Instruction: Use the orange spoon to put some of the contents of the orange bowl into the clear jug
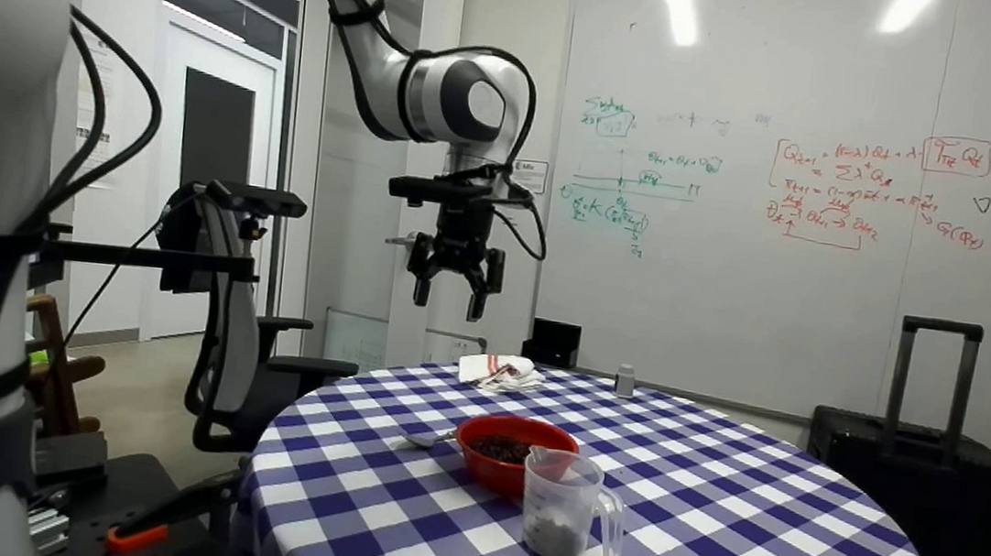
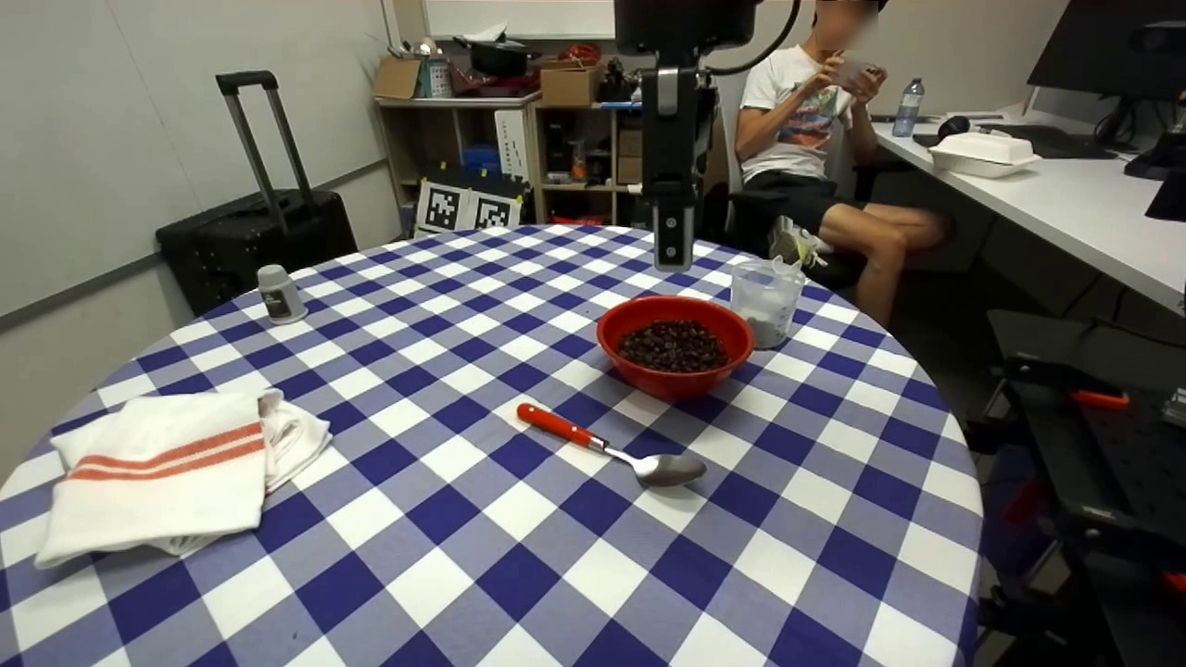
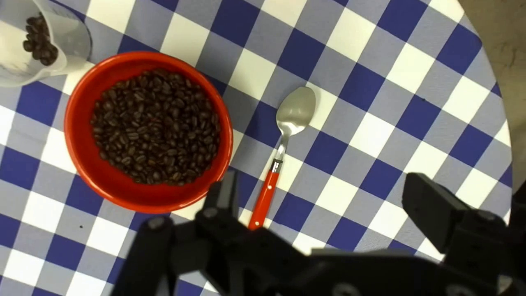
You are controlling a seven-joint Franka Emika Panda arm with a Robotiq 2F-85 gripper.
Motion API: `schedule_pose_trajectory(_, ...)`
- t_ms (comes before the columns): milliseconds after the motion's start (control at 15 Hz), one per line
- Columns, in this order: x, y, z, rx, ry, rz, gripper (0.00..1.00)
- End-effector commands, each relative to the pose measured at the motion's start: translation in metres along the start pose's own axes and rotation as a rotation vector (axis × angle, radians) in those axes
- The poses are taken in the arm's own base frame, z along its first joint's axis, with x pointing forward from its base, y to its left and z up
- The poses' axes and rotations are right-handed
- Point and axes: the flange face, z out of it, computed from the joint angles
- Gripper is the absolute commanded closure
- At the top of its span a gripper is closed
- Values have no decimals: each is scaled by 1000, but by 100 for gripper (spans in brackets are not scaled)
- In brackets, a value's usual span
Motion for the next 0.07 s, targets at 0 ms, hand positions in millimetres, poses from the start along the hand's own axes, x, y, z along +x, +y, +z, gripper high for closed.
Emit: schedule_pose_trajectory(0, 1, 0, 4, 1, -7, 0, 0)
